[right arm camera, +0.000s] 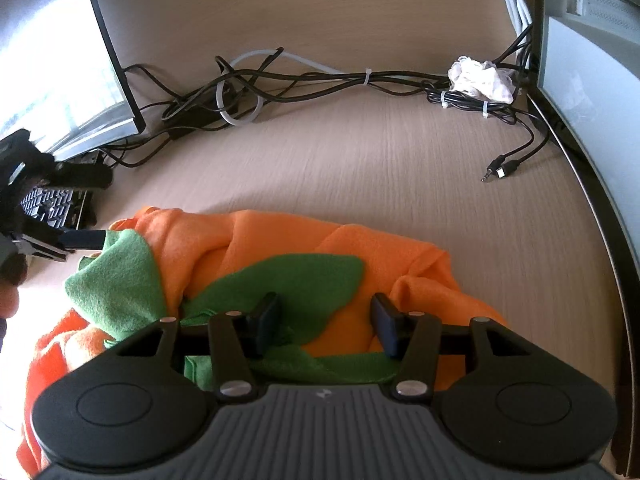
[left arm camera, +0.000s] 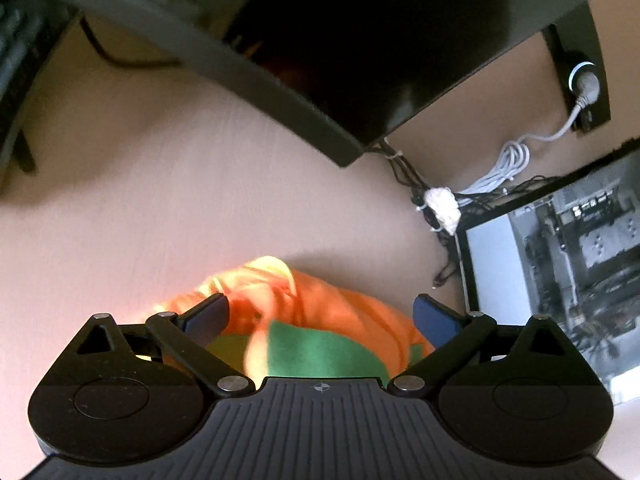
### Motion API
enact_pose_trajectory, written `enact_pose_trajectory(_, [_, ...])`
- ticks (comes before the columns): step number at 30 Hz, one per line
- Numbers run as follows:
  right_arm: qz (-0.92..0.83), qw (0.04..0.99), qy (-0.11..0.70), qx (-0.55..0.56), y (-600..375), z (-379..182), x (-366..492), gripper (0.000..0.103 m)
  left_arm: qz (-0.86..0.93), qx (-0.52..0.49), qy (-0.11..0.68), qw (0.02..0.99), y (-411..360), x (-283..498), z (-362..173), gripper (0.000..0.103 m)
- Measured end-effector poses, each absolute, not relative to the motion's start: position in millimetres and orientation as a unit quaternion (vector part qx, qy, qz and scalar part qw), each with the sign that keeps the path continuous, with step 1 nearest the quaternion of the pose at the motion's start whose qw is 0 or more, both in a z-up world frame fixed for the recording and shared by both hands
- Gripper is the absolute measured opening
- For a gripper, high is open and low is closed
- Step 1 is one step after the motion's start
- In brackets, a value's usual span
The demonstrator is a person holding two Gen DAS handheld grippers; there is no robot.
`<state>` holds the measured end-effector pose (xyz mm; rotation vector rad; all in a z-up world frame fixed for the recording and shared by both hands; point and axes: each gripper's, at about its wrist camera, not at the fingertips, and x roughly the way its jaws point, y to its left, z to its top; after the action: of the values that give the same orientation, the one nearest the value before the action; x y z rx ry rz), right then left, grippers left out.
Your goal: Fold clothes
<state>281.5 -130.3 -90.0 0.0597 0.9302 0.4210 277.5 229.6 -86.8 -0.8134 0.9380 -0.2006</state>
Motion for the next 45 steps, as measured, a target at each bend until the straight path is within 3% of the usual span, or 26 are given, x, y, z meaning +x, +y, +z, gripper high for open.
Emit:
enact_pose_trajectory(4, [0.203, 0.872, 0.446, 0.025, -131, -90, 282, 0.050, -0.083, -0.362, 0.451, 0.812, 216, 291, -96, 0.095])
enact_pose_trajectory(6, [0.204, 0.870, 0.447, 0.024, -130, -89, 282, 0.050, -0.064, -0.339, 0.454, 0.821, 209, 296, -97, 0.074])
enact_pose_trajectory(8, [0.201, 0.867, 0.455, 0.036, -133, -85, 284, 0.050, -0.051, -0.308, 0.456, 0.833, 204, 297, -96, 0.043])
enact_pose_trajectory(11, [0.200, 0.865, 0.449, 0.101, -148, -62, 288, 0.048, -0.042, -0.273, 0.458, 0.845, 198, 295, -93, 0.032])
enact_pose_trajectory(15, [0.166, 0.878, 0.426, 0.144, -167, -35, 302, 0.048, -0.042, -0.271, 0.455, 0.847, 201, 288, -96, 0.029])
enact_pose_trajectory(21, [0.118, 0.850, 0.478, 0.186, -180, -63, 328, 0.042, -0.048, -0.275, 0.456, 0.845, 201, 282, -96, 0.028])
enact_pose_trajectory(25, [0.132, 0.811, 0.517, 0.241, -185, -91, 344, 0.038, -0.065, -0.287, 0.465, 0.835, 204, 287, -95, 0.044])
enact_pose_trajectory(27, [0.139, 0.807, 0.516, 0.252, -182, -99, 351, 0.030, -0.064, -0.281, 0.466, 0.837, 200, 292, -93, 0.044])
enact_pose_trajectory(28, [0.144, 0.804, 0.515, 0.259, -180, -100, 355, 0.029, -0.058, -0.266, 0.463, 0.843, 195, 294, -91, 0.038])
enact_pose_trajectory(30, [0.161, 0.807, 0.505, 0.261, -171, -98, 362, 0.012, -0.051, -0.236, 0.452, 0.859, 188, 294, -83, 0.024])
enact_pose_trajectory(31, [0.171, 0.809, 0.499, 0.259, -165, -96, 365, 0.010, -0.054, -0.226, 0.438, 0.869, 187, 291, -74, 0.018])
enact_pose_trajectory(40, [0.278, 0.897, 0.328, 0.106, -135, 11, 306, 0.007, -0.077, -0.131, 0.291, 0.945, 196, 228, 22, 0.015])
enact_pose_trajectory(42, [0.292, 0.906, 0.301, 0.062, -131, 24, 281, 0.007, -0.085, -0.124, 0.300, 0.942, 196, 209, 16, 0.016])
enact_pose_trajectory(45, [0.287, 0.894, 0.344, 0.035, -125, -7, 254, 0.007, -0.084, -0.125, 0.356, 0.922, 199, 187, -12, 0.016])
